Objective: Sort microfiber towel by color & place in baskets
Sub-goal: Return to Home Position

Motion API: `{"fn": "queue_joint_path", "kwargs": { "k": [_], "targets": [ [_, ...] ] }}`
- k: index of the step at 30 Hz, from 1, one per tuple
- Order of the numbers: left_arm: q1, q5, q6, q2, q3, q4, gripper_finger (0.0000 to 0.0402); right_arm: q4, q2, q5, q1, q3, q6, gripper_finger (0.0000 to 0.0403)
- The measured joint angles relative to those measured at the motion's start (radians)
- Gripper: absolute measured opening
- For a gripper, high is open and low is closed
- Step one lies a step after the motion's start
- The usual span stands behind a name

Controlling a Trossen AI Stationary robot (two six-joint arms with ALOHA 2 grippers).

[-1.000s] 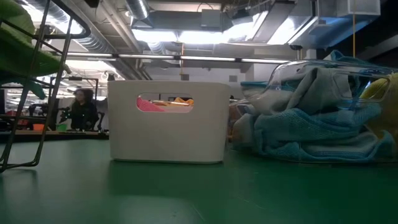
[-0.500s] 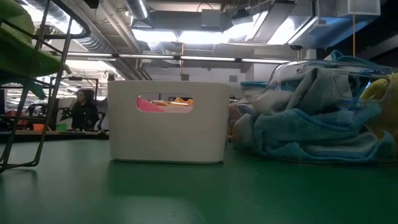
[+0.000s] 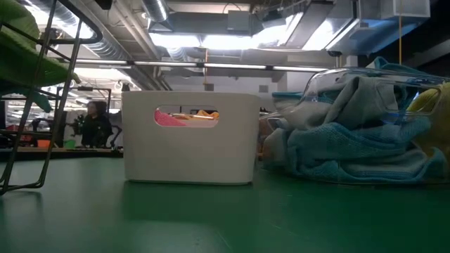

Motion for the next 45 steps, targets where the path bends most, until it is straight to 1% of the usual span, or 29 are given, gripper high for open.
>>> {"fn": "queue_joint_path", "kwargs": {
  "k": [6, 11, 13, 18, 22, 25, 29, 34, 37, 40, 42, 45],
  "targets": [
    [0.000, 0.000, 0.001, 0.000, 0.000, -0.001, 0.0105, 0.277, -0.252, 0.018, 0.000, -0.417, 0.052, 0.0017],
    [0.000, 0.000, 0.089, 0.000, 0.000, -0.003, 0.0105, 0.512, -0.486, 0.019, 0.000, -0.728, 0.111, 0.0017],
    [0.000, 0.000, 0.112, 0.000, 0.000, -0.003, 0.0105, 0.595, -0.568, 0.024, 0.000, -0.834, 0.128, 0.0017],
    [0.000, 0.000, 0.131, 0.002, 0.000, -0.003, 0.0105, 0.706, -0.766, 0.070, 0.000, -1.055, 0.181, 0.0017],
    [0.000, 0.000, 0.133, 0.001, 0.000, -0.004, 0.0105, 0.753, -0.899, 0.111, 0.000, -1.193, 0.226, 0.0017],
    [0.000, 0.001, 0.158, -0.010, -0.009, 0.010, 0.0105, 0.772, -0.976, 0.115, 0.000, -1.280, 0.248, 0.0017],
    [0.000, -0.007, 0.165, -0.042, -0.097, 0.081, 0.0105, 0.812, -1.051, 0.115, 0.000, -1.372, 0.274, 0.0017],
    [0.001, -0.066, 0.159, -0.100, -0.238, 0.218, 0.0105, 0.918, -1.107, 0.116, 0.000, -1.499, 0.254, 0.0017],
    [0.001, -0.138, 0.159, -0.143, -0.314, 0.276, 0.0105, 1.007, -1.127, 0.117, 0.000, -1.582, 0.226, 0.0017],
    [0.003, -0.189, 0.159, -0.191, -0.366, 0.286, 0.0105, 1.062, -1.141, 0.117, 0.000, -1.644, 0.224, 0.0017],
    [0.010, -0.192, 0.176, -0.222, -0.386, 0.292, 0.0105, 1.064, -1.155, 0.123, 0.000, -1.670, 0.224, 0.0017],
    [0.028, -0.192, 0.214, -0.279, -0.412, 0.288, 0.0105, 1.063, -1.179, 0.181, 0.000, -1.699, 0.222, 0.0017]
  ]
}}
